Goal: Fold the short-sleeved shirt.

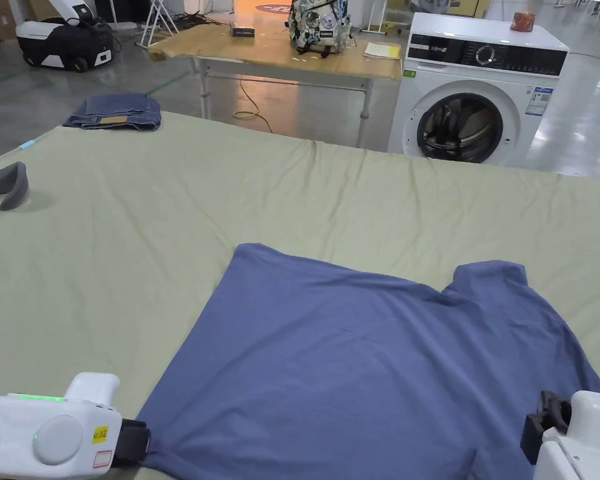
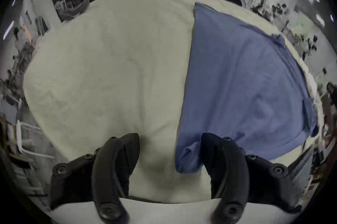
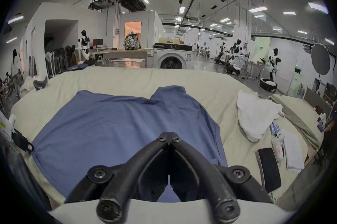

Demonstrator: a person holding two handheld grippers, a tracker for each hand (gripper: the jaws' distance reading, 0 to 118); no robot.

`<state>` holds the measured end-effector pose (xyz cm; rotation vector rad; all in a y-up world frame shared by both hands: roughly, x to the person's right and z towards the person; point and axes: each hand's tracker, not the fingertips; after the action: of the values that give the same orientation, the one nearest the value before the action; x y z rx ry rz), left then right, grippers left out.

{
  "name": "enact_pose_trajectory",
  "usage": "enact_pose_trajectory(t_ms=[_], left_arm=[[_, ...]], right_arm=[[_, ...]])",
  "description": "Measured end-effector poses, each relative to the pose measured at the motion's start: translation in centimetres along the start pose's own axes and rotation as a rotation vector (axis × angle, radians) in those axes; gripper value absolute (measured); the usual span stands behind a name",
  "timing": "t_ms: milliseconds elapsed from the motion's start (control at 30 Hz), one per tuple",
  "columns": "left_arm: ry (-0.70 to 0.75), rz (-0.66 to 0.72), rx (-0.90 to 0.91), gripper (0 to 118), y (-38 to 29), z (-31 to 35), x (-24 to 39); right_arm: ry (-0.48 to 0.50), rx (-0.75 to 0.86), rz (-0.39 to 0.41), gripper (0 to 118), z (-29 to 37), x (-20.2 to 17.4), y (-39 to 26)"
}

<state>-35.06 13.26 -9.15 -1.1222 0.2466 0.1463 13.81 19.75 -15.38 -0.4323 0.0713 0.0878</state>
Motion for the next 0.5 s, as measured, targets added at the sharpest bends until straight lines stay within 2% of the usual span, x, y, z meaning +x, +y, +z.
enact_pose_trajectory(t_ms=[100, 200, 267, 400, 467, 500], left_arm=[[0.026, -0.09, -0.05, 70, -0.1, -0.2, 1.0], [0.01, -0.058, -0.04, 64, -0.3, 0.3, 1.3], [0.0, -0.053, -0.035, 53, -0.3, 0.7, 1.1], [-0.041, -0.069, -0.011, 12, -0.6, 1.1, 1.5], [-0.045, -0.082, -0.006, 6, -0.9, 1.0, 2.0], [-0.041, -0.088, -0.002, 6, -1.0, 1.0, 2.1]], right_arm=[[0.002, -0.009, 0.004, 0, 0.2, 0.3, -0.3], [-0.005, -0.027, 0.012, 0, 0.3, 0.7, -0.7], [-0.003, -0.05, 0.01, 0, 0.4, 1.2, -1.0], [-0.004, -0.148, -0.02, 0, 0.9, 3.3, -1.3], [0.001, -0.228, -0.042, 8, 1.4, 5.0, -1.5], [-0.002, -0.267, -0.034, 24, 1.5, 5.8, -1.6]])
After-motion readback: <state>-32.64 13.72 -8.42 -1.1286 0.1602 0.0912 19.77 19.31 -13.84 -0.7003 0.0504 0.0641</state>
